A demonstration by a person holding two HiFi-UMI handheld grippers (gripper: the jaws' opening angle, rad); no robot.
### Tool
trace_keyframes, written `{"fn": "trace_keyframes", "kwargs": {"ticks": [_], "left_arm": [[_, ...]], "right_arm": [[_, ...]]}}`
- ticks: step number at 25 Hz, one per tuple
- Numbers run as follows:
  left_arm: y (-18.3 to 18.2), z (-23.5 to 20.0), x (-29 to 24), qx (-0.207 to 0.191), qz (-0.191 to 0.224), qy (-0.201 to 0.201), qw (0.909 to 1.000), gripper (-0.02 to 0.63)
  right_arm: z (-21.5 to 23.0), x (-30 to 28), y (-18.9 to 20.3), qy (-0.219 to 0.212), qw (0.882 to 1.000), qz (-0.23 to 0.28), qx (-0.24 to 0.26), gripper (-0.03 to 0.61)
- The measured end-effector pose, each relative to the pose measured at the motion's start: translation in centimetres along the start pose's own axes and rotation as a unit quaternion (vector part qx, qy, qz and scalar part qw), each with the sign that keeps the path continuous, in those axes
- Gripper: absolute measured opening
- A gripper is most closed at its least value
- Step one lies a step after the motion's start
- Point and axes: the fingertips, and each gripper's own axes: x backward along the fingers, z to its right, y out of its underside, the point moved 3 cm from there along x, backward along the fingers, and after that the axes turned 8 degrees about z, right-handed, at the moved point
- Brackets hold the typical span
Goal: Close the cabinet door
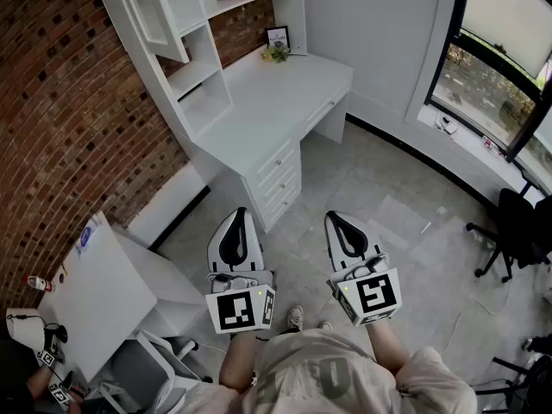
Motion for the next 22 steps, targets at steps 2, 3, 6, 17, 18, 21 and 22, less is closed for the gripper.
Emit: {"fn": "trace_keyframes", "kwargs": {"ticks": [2,3,6,17,18,21,22], "left_arm": [[0.2,0.0,-0.1,0.000,-0.001,0.000,1.0000,0.012],[0.3,0.0,-0.2,-0.001,-0.001,0.001,1.0000,0.012],[0.5,-0.1,-0.5,-0.003,-0.004,0.002,1.0000,0.012],[0.4,-2.9,-1.6,-0.009,0.007,0.004,0.9999,0.012],[0.5,-3.4,-1.7,-0.009,0.008,0.005,0.9999,0.012],[0.7,-5.1,-2.3,-0.003,0.015,0.008,0.9999,0.012],[0.8,-5.7,-2.5,0.000,0.018,0.008,0.9998,0.012]], "right_arm": [[0.2,-0.1,0.2,0.001,1.000,-0.002,0.001,0.015],[0.2,-0.2,0.3,0.002,1.000,-0.002,0.002,0.015],[0.4,-0.5,0.4,0.003,1.000,0.000,0.003,0.015],[0.2,-2.9,0.8,0.024,0.999,0.012,-0.017,0.015],[0.1,-3.3,0.9,0.027,0.999,0.014,-0.015,0.015],[-0.3,-4.6,1.2,0.034,0.999,0.016,-0.004,0.015],[-0.4,-5.1,1.4,0.036,0.999,0.016,0.000,0.015]]}}
